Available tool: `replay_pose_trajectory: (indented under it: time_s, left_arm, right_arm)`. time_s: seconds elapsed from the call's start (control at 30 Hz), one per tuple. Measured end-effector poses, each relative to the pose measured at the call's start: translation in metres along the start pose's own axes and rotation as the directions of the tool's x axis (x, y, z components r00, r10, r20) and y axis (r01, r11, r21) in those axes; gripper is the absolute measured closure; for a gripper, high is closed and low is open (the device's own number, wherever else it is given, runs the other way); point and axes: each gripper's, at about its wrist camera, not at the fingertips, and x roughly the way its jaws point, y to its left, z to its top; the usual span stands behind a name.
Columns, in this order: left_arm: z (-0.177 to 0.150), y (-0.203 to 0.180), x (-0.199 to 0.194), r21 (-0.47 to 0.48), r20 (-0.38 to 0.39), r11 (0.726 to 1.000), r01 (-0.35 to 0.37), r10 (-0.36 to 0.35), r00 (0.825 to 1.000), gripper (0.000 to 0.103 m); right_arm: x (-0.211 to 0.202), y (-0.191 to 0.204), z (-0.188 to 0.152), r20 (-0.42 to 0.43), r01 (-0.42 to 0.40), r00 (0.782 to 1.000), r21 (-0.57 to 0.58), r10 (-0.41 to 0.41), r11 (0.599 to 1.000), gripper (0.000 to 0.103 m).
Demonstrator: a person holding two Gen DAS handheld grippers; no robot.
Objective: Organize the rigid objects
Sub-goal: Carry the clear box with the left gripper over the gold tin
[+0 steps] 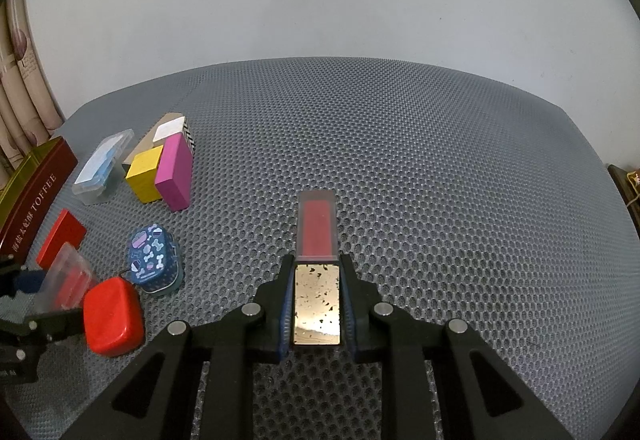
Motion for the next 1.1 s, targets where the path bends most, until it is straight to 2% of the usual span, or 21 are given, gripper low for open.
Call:
replay_pose_trajectory:
  time_s: [0.23, 0.33, 0.5, 0.8, 0.97, 1.1]
  left_arm:
    - [-0.003, -0.003, -0.017, -0.007, 0.020, 1.000, 0.029, -0.029, 0.999, 0.055]
    - [0.008, -0.001, -0.020, -0.020, 0.029, 1.000, 0.021, -0.021, 0.999, 0.055]
    - [0.005, 0.012, -0.040, -0.062, 0.063, 0.998, -0.005, 0.009, 0.998, 0.055]
    - [0.009, 0.079, -0.072, -0.165, 0.100, 0.982, -0.087, 0.104, 0.990, 0.055]
    - [0.007, 0.122, -0.082, -0.240, 0.091, 0.958, -0.156, 0.183, 0.979, 0.055]
    - [0.000, 0.163, -0.085, -0.311, 0.057, 0.927, -0.211, 0.240, 0.969, 0.055]
  right_arm:
    - [0.000, -0.001, 0.001, 0.000, 0.000, 1.000, 0.000, 0.000, 1.000, 0.082]
    - [0.000, -0.001, 0.001, 0.000, 0.004, 1.000, -0.003, -0.004, 1.000, 0.082]
    - [0.000, 0.002, -0.001, -0.001, 0.012, 1.000, -0.010, -0.012, 1.000, 0.082]
    - [0.000, -0.001, -0.003, -0.001, 0.026, 1.000, -0.020, -0.026, 0.999, 0.082]
    - [0.001, -0.002, -0.003, -0.001, 0.027, 1.000, -0.021, -0.027, 0.999, 0.082]
    - [0.001, -0.002, -0.003, -0.001, 0.028, 1.000, -0.022, -0.028, 0.999, 0.082]
